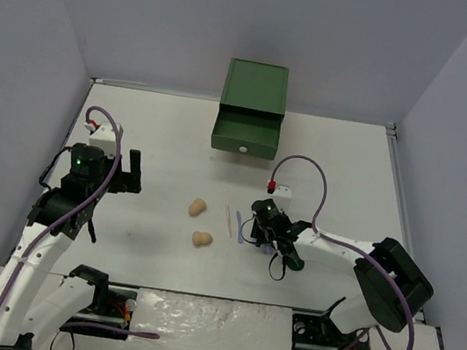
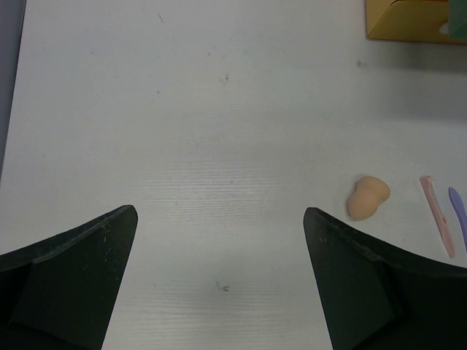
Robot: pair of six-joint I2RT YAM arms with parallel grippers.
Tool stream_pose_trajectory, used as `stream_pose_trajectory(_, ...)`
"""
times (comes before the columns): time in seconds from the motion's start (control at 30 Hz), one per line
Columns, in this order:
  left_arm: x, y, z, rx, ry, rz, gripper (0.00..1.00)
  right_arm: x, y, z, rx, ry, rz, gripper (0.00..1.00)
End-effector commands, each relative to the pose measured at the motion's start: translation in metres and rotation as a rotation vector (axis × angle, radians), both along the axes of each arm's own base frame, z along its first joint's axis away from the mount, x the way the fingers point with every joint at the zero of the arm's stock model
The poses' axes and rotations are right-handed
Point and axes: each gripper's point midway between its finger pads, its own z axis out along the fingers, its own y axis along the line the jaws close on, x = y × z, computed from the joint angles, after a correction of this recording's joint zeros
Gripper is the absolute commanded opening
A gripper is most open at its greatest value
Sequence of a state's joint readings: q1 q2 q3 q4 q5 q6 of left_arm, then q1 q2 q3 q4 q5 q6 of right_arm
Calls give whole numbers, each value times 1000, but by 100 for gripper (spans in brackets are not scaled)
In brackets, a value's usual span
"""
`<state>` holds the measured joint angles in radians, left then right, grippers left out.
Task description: Organize the makeup
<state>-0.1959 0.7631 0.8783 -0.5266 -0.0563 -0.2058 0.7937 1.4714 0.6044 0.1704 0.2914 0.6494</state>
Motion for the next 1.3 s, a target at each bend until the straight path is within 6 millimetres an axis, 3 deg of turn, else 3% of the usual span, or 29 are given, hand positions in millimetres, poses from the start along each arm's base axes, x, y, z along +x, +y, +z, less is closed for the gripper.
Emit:
stream_pose_trajectory(0.0,8,1,29,-25,-90,16,97,13,11,8,28,-26,-35,32)
stream_pose_trajectory(0.1,8,1,30,-26,-94,17,97,12,14,2,17,-8,-24,30)
stream_pose_trajectory(0.23,8,1,30,-26,-94,18,97,13,19,5,9,-15,-9,15)
stream_pose_trajectory(0.33,8,1,31,-25,-95,18,97,10,25,23,-15,-53,27,3)
stream_pose_trajectory(0.4,8,1,31,-26,-97,17,97,9,29,40,-34,-83,61,0)
stream_pose_trajectory(0.5,8,1,31,-26,-95,15,97,11,42,85,-16,-155,136,0)
stream_pose_trajectory(0.63,8,-1,31,-30,-95,9,97,28,57,166,-60,-306,315,0)
stream_pose_trajectory(0.7,8,-1,31,-33,-96,8,97,42,68,220,-85,-409,398,0)
stream_pose_trajectory(0.8,8,-1,31,-31,-95,8,97,66,78,279,-231,-561,544,0)
stream_pose_trajectory(1.0,8,0,30,-28,-95,13,97,139,87,337,-370,-727,747,0)
stream_pose_trajectory(1.03,8,0,30,-28,-95,14,97,149,88,341,-397,-746,769,0)
stream_pose_trajectory(1.17,8,1,30,-26,-96,15,97,186,99,322,-501,-731,817,4)
stream_pose_trajectory(1.27,7,0,30,-29,-96,13,97,201,105,309,-496,-713,834,12)
